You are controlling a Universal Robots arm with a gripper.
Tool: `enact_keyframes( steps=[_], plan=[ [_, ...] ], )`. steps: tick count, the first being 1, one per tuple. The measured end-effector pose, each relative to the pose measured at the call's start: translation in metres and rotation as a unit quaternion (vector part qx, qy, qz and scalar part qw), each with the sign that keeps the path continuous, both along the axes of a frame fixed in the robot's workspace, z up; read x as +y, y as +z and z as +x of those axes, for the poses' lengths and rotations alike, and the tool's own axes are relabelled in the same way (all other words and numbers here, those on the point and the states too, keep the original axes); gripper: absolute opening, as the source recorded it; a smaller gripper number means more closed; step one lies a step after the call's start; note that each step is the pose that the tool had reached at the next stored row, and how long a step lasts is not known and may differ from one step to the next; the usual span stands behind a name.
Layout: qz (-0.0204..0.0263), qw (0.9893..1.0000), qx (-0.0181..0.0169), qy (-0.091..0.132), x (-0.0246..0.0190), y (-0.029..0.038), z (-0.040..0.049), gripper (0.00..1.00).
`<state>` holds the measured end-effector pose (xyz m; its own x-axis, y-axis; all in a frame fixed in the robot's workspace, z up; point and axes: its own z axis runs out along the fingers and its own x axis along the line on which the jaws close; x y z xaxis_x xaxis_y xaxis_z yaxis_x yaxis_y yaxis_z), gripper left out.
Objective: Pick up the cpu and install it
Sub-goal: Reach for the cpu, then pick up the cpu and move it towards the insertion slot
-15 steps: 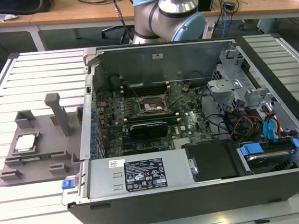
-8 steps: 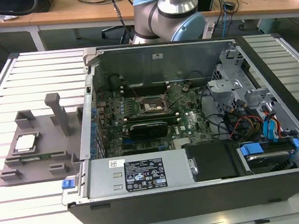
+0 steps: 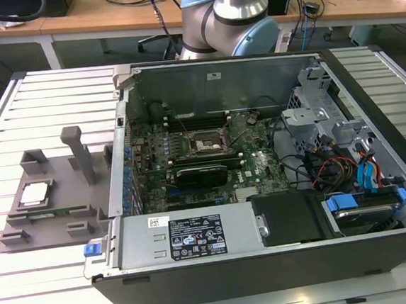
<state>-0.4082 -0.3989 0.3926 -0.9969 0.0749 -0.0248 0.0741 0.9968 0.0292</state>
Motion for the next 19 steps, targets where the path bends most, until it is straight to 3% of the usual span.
enact_keyframes(
  steps=[14, 16, 18, 19],
  plan=[
    [0.0000, 1.0000, 0.0001, 0.000, 0.0000, 0.0001, -0.0016, 0.11],
    [0.0000, 1.0000, 0.0001, 0.000, 0.0000, 0.0001, -0.0017, 0.17],
    [0.0000, 1.0000, 0.0000, 0.000, 0.0000, 0.0000, -0.0019, 0.29],
    [0.0000, 1.0000, 0.0001, 0.000, 0.0000, 0.0001, -0.0020, 0.42]
  ],
)
